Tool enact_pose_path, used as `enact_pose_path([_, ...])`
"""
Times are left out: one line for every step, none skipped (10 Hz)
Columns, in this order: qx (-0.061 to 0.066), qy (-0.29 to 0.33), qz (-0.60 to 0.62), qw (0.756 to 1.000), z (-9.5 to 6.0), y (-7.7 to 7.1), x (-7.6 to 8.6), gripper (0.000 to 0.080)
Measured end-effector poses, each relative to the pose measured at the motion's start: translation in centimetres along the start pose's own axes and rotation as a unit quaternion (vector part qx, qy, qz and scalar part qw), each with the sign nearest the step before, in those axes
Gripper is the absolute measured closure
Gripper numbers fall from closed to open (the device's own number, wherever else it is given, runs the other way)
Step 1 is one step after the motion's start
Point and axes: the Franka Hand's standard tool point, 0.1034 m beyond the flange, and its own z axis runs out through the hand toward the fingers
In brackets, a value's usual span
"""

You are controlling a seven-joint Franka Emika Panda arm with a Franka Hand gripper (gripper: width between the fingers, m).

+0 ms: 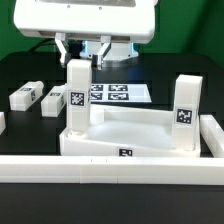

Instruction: Assemble desk

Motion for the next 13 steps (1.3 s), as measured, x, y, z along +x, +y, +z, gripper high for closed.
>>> enact_pose_path([-0.004,0.012,-0.001,1.000,0.0,0.2,0.0,0.0510])
enact_pose_path([-0.008,0.021,-0.002,1.000,0.1,0.2,0.0,0.0510])
enact_pose_path([-0.007,0.021,-0.002,1.000,0.1,0.2,0.0,0.0510])
enact_pose_path([-0.007,0.021,-0.002,1.000,0.1,0.2,0.0,0.0510])
enact_pose_path([-0.006,0.013,-0.001,1.000,0.2,0.2,-0.1,0.0510])
enact_pose_path([-0.005,0.010,-0.001,1.000,0.3,0.2,-0.3,0.0421])
enact_pose_path([-0.005,0.010,-0.001,1.000,0.3,0.2,-0.3,0.0255])
enact_pose_path([-0.005,0.010,-0.001,1.000,0.3,0.2,-0.3,0.0255])
enact_pose_path([-0.005,0.008,-0.001,1.000,0.3,0.2,-0.3,0.0173])
enact_pose_path([-0.003,0.005,-0.001,1.000,0.2,0.1,0.0,0.0155])
enact_pose_path([-0.003,0.005,-0.001,1.000,0.1,0.3,0.2,0.0155])
enact_pose_path([-0.002,0.002,0.000,1.000,-0.2,0.6,0.5,0.0151])
enact_pose_path([0.002,-0.008,0.002,1.000,-0.6,0.8,1.0,0.0151])
